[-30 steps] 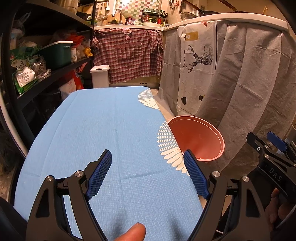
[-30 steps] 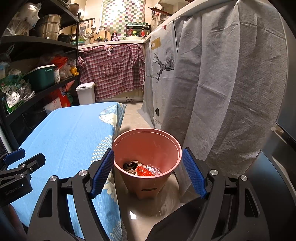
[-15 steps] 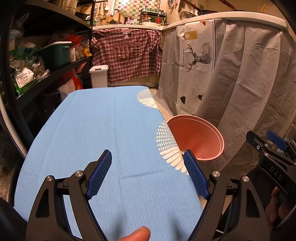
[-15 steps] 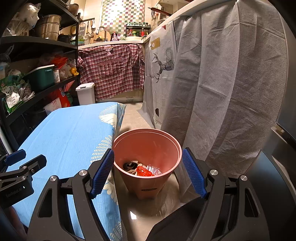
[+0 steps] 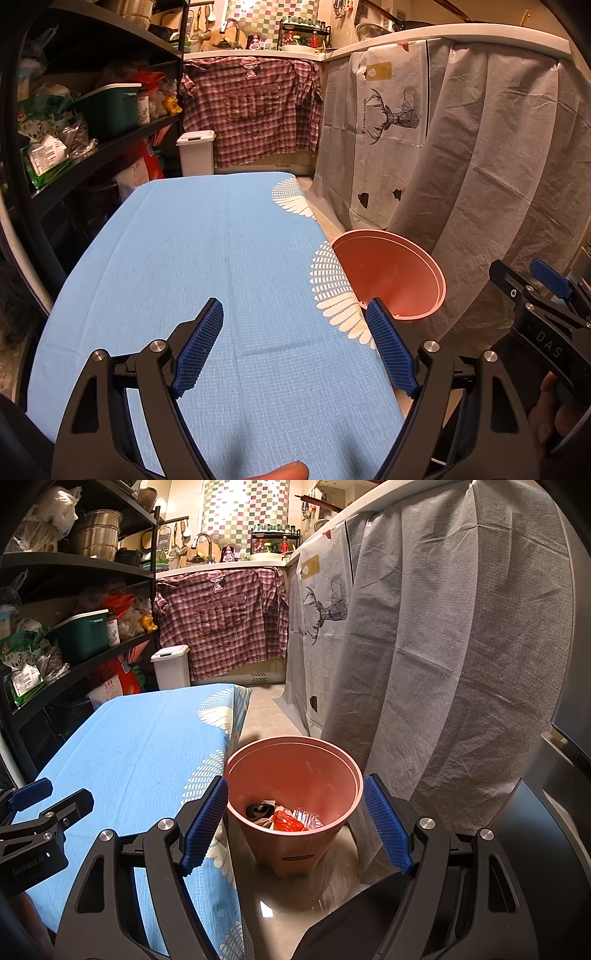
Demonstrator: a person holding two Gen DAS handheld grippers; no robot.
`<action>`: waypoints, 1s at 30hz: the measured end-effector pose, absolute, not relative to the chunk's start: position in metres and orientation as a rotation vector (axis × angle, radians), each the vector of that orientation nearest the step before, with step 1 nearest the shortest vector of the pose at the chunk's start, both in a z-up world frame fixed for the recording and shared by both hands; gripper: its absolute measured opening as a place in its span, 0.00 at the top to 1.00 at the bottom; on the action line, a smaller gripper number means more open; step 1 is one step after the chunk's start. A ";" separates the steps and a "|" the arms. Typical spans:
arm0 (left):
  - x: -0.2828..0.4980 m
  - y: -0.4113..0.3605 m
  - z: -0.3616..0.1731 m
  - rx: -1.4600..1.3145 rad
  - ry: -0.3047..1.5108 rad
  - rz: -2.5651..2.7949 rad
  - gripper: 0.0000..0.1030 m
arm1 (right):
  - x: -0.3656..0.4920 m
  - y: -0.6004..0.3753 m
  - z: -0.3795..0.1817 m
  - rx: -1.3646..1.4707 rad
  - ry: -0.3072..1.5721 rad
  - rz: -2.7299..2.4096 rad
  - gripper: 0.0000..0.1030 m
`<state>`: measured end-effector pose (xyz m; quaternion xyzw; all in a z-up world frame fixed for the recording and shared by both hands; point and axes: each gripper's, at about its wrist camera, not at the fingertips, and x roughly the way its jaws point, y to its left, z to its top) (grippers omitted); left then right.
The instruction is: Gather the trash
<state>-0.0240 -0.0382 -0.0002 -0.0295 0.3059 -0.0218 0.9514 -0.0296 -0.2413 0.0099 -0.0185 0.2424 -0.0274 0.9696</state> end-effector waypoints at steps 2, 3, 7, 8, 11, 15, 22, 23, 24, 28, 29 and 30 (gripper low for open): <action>-0.024 -0.039 0.000 -0.060 0.620 -0.045 0.24 | -0.030 -0.242 0.010 -0.038 0.490 -0.055 0.27; -0.024 -0.040 0.000 -0.060 0.619 -0.045 0.24 | -0.030 -0.241 0.010 -0.038 0.490 -0.055 0.27; -0.024 -0.041 0.001 -0.056 0.617 -0.047 0.24 | -0.029 -0.242 0.010 -0.039 0.490 -0.055 0.27; -0.024 -0.041 0.001 -0.055 0.616 -0.047 0.24 | -0.029 -0.242 0.010 -0.038 0.490 -0.055 0.27; -0.024 -0.041 0.001 -0.056 0.616 -0.048 0.24 | -0.029 -0.242 0.010 -0.038 0.490 -0.055 0.27; -0.025 -0.040 0.001 -0.055 0.614 -0.046 0.24 | -0.029 -0.242 0.010 -0.038 0.490 -0.055 0.27; -0.027 -0.040 0.004 -0.053 0.597 -0.044 0.24 | -0.029 -0.242 0.010 -0.038 0.490 -0.054 0.27; -0.027 -0.041 0.004 -0.051 0.597 -0.044 0.24 | -0.029 -0.242 0.010 -0.038 0.491 -0.055 0.27; -0.027 -0.040 0.004 -0.050 0.599 -0.043 0.24 | -0.029 -0.242 0.010 -0.038 0.490 -0.054 0.27; -0.026 -0.038 0.003 -0.056 0.607 -0.040 0.24 | -0.029 -0.242 0.010 -0.038 0.490 -0.054 0.27; -0.026 -0.038 0.003 -0.056 0.609 -0.040 0.24 | -0.029 -0.242 0.010 -0.037 0.490 -0.055 0.27; -0.027 -0.038 0.002 -0.056 0.611 -0.041 0.24 | -0.029 -0.242 0.010 -0.037 0.490 -0.055 0.27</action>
